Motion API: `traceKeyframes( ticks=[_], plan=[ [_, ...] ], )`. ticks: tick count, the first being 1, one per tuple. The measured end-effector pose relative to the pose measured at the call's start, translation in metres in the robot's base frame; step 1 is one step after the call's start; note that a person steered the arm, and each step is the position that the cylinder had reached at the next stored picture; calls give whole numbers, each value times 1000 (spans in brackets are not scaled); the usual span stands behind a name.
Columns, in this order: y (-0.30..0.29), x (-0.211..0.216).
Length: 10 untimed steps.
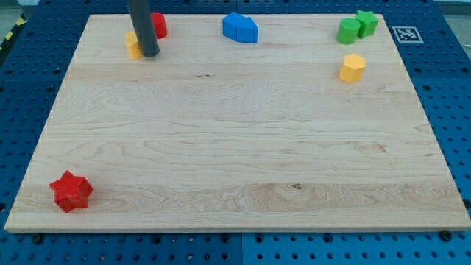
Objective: Move the yellow heart closer to the red circle
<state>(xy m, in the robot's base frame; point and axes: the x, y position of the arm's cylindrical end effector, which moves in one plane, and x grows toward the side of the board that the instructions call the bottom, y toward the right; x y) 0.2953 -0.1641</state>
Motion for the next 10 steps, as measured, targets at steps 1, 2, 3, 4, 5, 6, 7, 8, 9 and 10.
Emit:
traceKeyframes(
  ticks=[1, 2, 3, 4, 5, 6, 7, 8, 9, 10],
  plan=[
    [-5, -9],
    [-5, -8],
    [0, 16],
    [0, 34],
    [-14, 34],
    [-35, 34],
    [-36, 24],
    [-36, 1],
    [-36, -11],
    [-36, -21]
  ],
)
